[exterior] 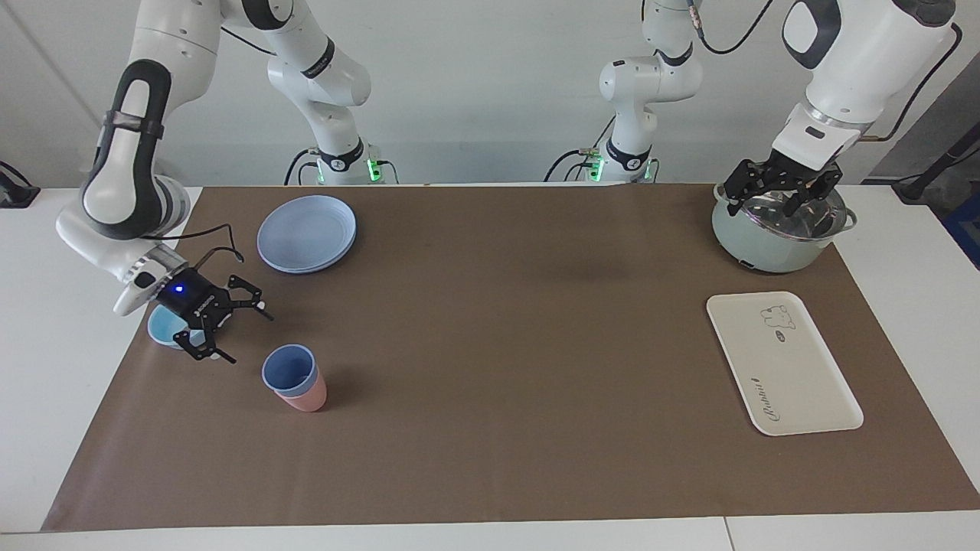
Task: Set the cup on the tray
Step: 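Move the right gripper toward the blue-and-pink cup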
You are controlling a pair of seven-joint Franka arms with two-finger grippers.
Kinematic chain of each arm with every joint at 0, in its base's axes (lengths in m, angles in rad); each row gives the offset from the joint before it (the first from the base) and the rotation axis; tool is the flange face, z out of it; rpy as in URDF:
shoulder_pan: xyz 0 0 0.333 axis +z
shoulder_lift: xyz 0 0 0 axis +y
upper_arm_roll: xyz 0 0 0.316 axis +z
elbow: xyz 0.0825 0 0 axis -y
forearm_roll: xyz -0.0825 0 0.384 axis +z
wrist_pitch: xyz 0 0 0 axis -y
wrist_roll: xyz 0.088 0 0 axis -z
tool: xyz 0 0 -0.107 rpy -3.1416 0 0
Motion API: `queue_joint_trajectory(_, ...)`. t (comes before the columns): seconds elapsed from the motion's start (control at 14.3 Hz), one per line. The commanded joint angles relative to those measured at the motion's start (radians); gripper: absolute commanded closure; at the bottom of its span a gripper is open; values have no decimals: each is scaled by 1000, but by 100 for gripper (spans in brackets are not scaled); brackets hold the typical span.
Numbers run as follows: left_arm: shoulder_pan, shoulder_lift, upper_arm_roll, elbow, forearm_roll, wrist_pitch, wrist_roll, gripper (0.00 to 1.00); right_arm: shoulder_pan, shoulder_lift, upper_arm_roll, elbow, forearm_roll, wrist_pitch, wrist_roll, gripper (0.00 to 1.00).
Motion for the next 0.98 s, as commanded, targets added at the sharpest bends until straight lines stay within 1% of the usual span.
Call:
queue_joint_trajectory(0.0, 11, -21, -5, -14, -2, -11, 10, 0, 15, 40, 10, 19, 132, -6, -62, 0)
queue_joint_trajectory(0.21, 11, -21, -5, -17, -2, -12, 10, 0, 38, 52, 13, 19, 212, 38, -75, 0)
queue_joint_trajectory(0.49, 11, -21, -5, -17, -2, -12, 10, 0, 71, 57, 13, 20, 264, 73, -76, 0)
queue_joint_trajectory(0.63, 11, -21, -5, -17, -2, -12, 10, 0, 73, 89, 11, 40, 290, 75, -128, 0)
queue_joint_trajectory(0.77, 11, -21, -5, -17, -2, -14, 10, 0, 78, 90, 13, 42, 293, 86, -136, 0)
queue_joint_trajectory(0.91, 11, -23, -5, -20, -2, -12, 10, 0, 107, 92, 13, 43, 333, 100, -136, 0)
